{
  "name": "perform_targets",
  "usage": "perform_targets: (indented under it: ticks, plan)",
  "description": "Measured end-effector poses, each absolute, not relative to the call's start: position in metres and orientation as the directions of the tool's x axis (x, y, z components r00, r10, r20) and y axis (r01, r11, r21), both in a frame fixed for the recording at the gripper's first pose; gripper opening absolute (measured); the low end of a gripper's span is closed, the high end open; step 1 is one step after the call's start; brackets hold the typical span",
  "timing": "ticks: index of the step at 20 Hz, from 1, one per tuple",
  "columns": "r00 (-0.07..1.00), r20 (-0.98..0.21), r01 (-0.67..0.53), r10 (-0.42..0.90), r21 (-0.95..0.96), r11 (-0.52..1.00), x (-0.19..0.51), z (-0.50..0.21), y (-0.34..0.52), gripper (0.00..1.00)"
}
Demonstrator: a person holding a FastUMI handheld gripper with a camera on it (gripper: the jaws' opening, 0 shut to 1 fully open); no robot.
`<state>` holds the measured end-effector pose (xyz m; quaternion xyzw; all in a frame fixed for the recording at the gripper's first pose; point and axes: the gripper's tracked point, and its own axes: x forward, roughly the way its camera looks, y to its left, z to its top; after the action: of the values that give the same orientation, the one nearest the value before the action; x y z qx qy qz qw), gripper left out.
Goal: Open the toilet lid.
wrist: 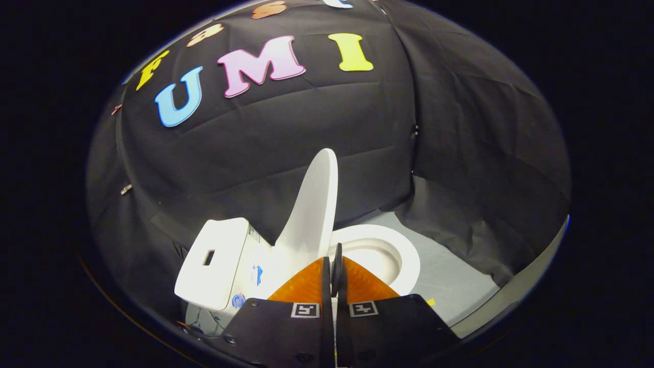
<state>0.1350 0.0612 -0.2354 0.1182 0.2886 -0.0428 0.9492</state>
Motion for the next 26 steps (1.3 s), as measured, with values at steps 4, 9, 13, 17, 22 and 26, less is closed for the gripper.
perform_targets:
  ticks: [4, 9, 13, 17, 22, 26]
  plan:
    - [0.853, -0.52, 0.131, -0.042, 0.136, 0.982, 0.134, -0.214, 0.092, 0.07]
    - [0.878, -0.477, 0.068, -0.029, 0.065, 0.996, 0.131, -0.188, 0.152, 0.07]
    - [0.891, -0.454, 0.036, -0.021, 0.024, 0.999, 0.133, -0.184, 0.189, 0.07]
    - [0.896, -0.444, -0.002, -0.008, -0.021, 1.0, 0.133, -0.176, 0.233, 0.07]
    - [0.903, -0.428, -0.053, 0.017, -0.071, 0.996, 0.129, -0.172, 0.279, 0.08]
    - [0.904, -0.425, -0.083, 0.034, -0.096, 0.992, 0.126, -0.174, 0.311, 0.1]
